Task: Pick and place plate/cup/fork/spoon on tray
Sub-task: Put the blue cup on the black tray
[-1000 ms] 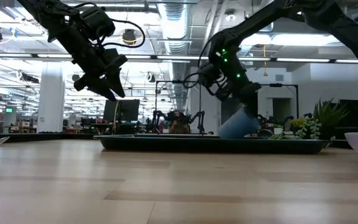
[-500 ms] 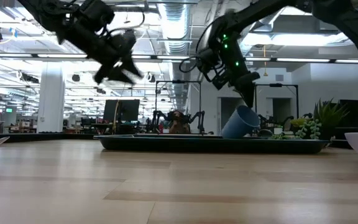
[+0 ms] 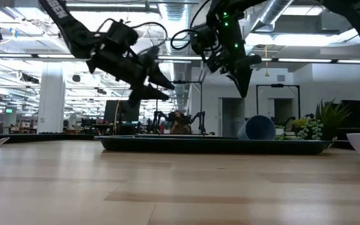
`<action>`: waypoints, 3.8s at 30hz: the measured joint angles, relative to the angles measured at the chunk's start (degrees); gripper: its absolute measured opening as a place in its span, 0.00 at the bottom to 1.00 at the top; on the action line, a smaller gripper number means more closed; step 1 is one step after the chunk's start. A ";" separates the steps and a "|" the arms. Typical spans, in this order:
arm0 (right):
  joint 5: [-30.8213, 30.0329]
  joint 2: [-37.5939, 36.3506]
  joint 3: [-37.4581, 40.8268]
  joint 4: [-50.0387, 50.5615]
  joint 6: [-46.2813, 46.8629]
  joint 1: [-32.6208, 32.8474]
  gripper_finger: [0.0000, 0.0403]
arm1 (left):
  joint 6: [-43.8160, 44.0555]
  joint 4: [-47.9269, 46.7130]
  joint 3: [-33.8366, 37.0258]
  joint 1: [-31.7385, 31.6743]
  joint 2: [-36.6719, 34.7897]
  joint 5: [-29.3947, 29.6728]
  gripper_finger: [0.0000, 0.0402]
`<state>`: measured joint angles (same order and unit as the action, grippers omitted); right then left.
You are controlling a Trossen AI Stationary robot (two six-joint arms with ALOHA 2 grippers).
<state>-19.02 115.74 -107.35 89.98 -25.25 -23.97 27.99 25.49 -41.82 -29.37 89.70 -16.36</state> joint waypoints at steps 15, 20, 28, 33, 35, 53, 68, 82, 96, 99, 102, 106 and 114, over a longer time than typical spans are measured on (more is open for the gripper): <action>16.18 -29.80 31.71 -24.94 21.82 -3.65 0.22 | -0.89 -0.29 -3.43 1.51 -1.32 -5.34 0.43; 13.54 -39.90 48.12 -40.15 27.05 1.53 0.23 | -0.94 -0.49 -3.43 1.49 -1.45 -2.42 0.43; -2.32 -42.29 60.54 -51.63 29.38 7.90 0.37 | -2.20 -0.90 -3.43 1.47 -1.45 -0.88 0.43; -9.37 -41.45 61.88 -54.45 29.24 7.51 0.58 | -2.21 -1.45 -3.42 1.47 -1.48 0.82 0.43; -10.23 -41.44 62.49 -56.97 27.39 6.79 0.62 | -2.21 -1.98 -3.41 1.47 -1.48 1.47 0.43; -4.07 -41.40 68.06 -68.99 22.43 -1.74 0.52 | -2.74 -5.45 -3.39 1.47 -1.52 5.20 0.43; -0.29 -41.40 68.06 -69.20 29.47 -4.27 0.02 | -2.74 -5.50 -3.39 1.49 -1.52 5.23 0.43; -0.92 -43.67 63.04 -63.78 34.70 6.25 0.19 | -3.27 -5.67 -3.39 1.49 -1.52 5.18 0.43; 1.10 -39.58 62.71 -63.40 27.21 13.21 0.55 | -6.35 -7.96 -3.37 2.03 -1.52 4.70 0.43; -1.17 -39.58 58.57 -59.74 23.73 14.22 0.56 | -7.25 -9.11 -3.36 2.03 -1.52 4.70 0.43; -10.02 -39.61 52.74 -52.15 22.00 15.71 0.56 | -7.45 -9.43 -3.34 2.03 -1.52 4.91 0.43; -18.93 -39.67 48.71 -46.13 18.68 17.66 0.54 | -7.98 -9.45 -3.34 2.03 -1.52 5.29 0.43; -19.96 -38.60 55.55 -45.70 22.22 17.13 0.54 | -9.84 -9.38 -3.34 2.08 -1.52 6.24 0.43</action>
<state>-38.98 77.14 -51.80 44.28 -3.03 -6.84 18.16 16.11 -45.17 -27.29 88.18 -10.12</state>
